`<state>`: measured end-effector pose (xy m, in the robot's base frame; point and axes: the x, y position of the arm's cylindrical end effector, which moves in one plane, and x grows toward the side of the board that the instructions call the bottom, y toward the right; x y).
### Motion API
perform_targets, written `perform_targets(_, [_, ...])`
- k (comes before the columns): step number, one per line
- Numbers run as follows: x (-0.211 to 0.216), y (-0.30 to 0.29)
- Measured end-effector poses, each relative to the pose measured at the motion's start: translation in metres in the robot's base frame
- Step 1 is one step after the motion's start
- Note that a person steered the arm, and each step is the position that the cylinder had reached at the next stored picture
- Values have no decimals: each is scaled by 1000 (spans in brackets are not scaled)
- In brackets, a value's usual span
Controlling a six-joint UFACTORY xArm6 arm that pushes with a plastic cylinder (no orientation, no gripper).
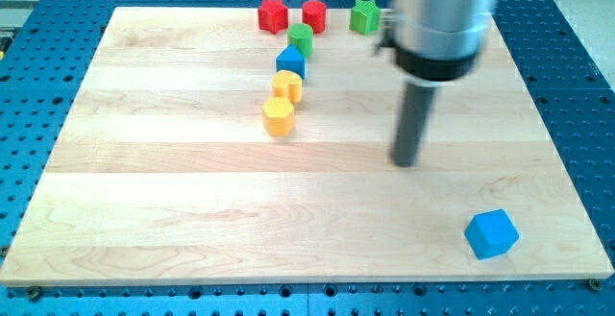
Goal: Move the blue cube to the bottom right of the hexagon
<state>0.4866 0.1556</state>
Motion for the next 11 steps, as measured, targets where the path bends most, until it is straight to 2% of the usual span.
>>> perform_targets(1, [45,77])
perform_targets(2, [93,114])
perform_targets(3, [112,63])
perform_targets(5, [83,-132])
perform_targets(7, [47,-154])
perform_targets(8, [39,-122])
perform_targets(9, [25,-123])
perform_targets(11, [23,-152])
